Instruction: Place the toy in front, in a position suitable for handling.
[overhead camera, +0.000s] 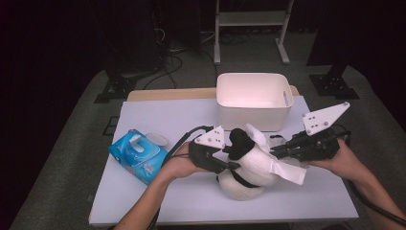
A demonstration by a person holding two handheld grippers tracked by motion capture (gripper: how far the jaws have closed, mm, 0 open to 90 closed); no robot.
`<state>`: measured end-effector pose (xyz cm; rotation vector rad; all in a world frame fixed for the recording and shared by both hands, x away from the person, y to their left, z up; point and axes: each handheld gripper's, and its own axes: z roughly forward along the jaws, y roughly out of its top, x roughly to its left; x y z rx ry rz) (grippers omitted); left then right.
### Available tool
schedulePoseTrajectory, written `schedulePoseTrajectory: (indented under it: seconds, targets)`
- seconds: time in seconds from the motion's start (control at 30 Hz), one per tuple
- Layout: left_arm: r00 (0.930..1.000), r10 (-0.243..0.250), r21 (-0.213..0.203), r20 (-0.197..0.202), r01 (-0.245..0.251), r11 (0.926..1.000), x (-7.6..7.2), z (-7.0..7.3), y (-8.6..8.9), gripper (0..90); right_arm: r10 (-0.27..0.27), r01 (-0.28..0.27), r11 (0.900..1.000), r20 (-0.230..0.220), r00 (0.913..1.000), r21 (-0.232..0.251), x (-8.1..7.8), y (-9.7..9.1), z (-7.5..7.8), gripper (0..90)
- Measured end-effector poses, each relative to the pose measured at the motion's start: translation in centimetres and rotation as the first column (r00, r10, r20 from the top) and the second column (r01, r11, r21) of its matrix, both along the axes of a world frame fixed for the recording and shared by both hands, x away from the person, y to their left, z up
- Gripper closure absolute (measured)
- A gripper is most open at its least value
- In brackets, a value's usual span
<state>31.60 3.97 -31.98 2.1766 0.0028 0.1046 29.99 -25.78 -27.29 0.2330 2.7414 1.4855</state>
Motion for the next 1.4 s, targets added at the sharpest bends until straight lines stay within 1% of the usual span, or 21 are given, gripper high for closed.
schedulePoseTrajectory:
  seconds: [0.07,0.13,0.17,0.23,0.3,0.33,0.4,0.5,0.6,0.67,0.7,0.73,0.87,1.03,1.1,1.17,1.2,1.27,1.33,1.37,1.4]
  targets:
    - [1.0,-0.001,-0.001,0.004,0.001,1.0,-0.1,0.0,-0.3,53.1,0.01,-0.01,0.9999,0.008,0.9999,0.004,0.1,0.5,0.3,86.4]
    - [1.0,0.0,0.004,0.006,-0.001,1.0,0.0,0.1,-0.3,53.1,0.018,-0.018,0.9998,0.021,0.9996,-0.013,0.1,1.2,0.7,86.4]
    - [1.0,0.001,-0.001,-0.001,-0.001,1.0,0.0,0.0,-0.2,53.1,0.017,-0.016,0.9996,0.026,0.9995,-0.022,0.1,1.3,0.7,86.4]
    - [1.0,0.003,-0.003,-0.004,-0.003,1.0,0.0,0.0,-0.1,53.1,0.009,-0.009,0.9997,0.014,0.9999,-0.025,0.2,1.1,0.7,86.5]
    - [1.0,0.003,-0.006,-0.004,-0.003,1.0,0.1,0.0,0.0,53.1,0.003,-0.003,0.9995,0.015,0.9999,-0.031,0.3,0.9,0.6,86.5]
    - [1.0,0.004,-0.009,-0.005,-0.004,0.9999,0.1,-0.1,0.0,53.1,-0.012,0.012,0.9994,0.0,0.9999,-0.032,0.4,0.3,0.3,86.5]
    - [1.0,0.004,-0.01,-0.008,-0.005,0.9999,0.1,0.0,-0.2,53.2,-0.02,0.02,0.9995,-0.006,0.9998,-0.025,0.5,-0.1,0.1,86.5]
    - [0.9999,0.01,0.003,-0.009,-0.01,0.9999,0.1,0.3,-0.3,53.3,-0.02,0.02,0.9996,0.01,0.9998,-0.022,0.3,0.0,0.3,86.4]
    - [0.9999,0.011,0.012,-0.006,-0.011,0.9999,0.1,0.5,-0.2,53.3,-0.016,0.016,0.9996,0.016,0.9997,-0.024,0.4,0.2,0.4,86.4]
    - [0.9998,0.01,0.002,-0.017,-0.01,0.9999,0.2,0.5,-0.2,53.6,-0.017,0.017,0.9996,0.012,0.9998,-0.021,0.5,0.1,0.4,86.4]
    - [0.9998,0.011,-0.002,-0.017,-0.011,0.9999,0.2,0.5,-0.2,53.8,-0.017,0.018,0.9996,0.01,0.9998,-0.021,0.6,0.0,0.4,86.4]
    - [0.9998,0.011,-0.003,-0.015,-0.011,0.9999,0.1,0.5,-0.3,53.8,-0.022,0.023,0.9995,0.006,0.9997,-0.023,0.6,-0.2,0.3,86.5]
    - [0.9999,0.012,-0.001,-0.008,-0.012,0.9999,0.1,0.8,-0.5,54.1,-0.032,0.032,0.999,0.015,0.9994,-0.03,0.5,-0.4,0.4,86.4]
    - [0.9997,0.024,-0.004,0.011,-0.024,0.9997,-0.1,1.7,-0.2,54.4,-0.031,0.031,0.9992,0.027,0.9992,-0.024,0.5,0.0,0.7,86.4]
    - [0.9995,0.03,-0.009,0.013,-0.03,0.9995,-0.1,2.0,0.1,54.9,-0.031,0.032,0.9992,0.025,0.9992,-0.027,0.5,0.1,0.5,86.4]
    - [0.9994,0.034,-0.003,0.005,-0.034,0.9994,0.0,1.9,0.2,55.6,-0.032,0.033,0.9988,0.014,0.9994,-0.037,0.7,0.1,-0.1,86.4]
    - [0.9994,0.033,0.011,0.003,-0.033,0.9994,0.0,1.6,0.1,55.6,-0.035,0.035,0.9984,0.01,0.9993,-0.044,0.8,0.1,-0.4,86.4]
    - [0.9996,0.03,0.011,-0.002,-0.029,0.9995,0.0,1.3,-0.3,55.6,-0.034,0.034,0.9984,-0.006,0.9994,-0.044,1.1,0.2,-1.1,86.4]
    - [0.9998,0.017,0.01,-0.006,-0.017,0.9998,-0.1,1.1,-0.8,55.5,-0.034,0.034,0.9991,-0.011,0.9993,-0.027,1.2,0.3,-1.2,86.4]
    - [1.0,0.006,0.018,-0.002,-0.006,0.9998,-0.3,1.1,-1.2,55.5,-0.031,0.03,0.9994,-0.013,0.9995,-0.018,1.2,0.4,-1.0,86.4]
    - [1.0,0.001,0.027,0.004,-0.002,0.9996,-0.4,1.0,-1.6,55.4,-0.03,0.03,0.9993,-0.005,0.9995,-0.02,1.2,0.6,-0.9,86.5]
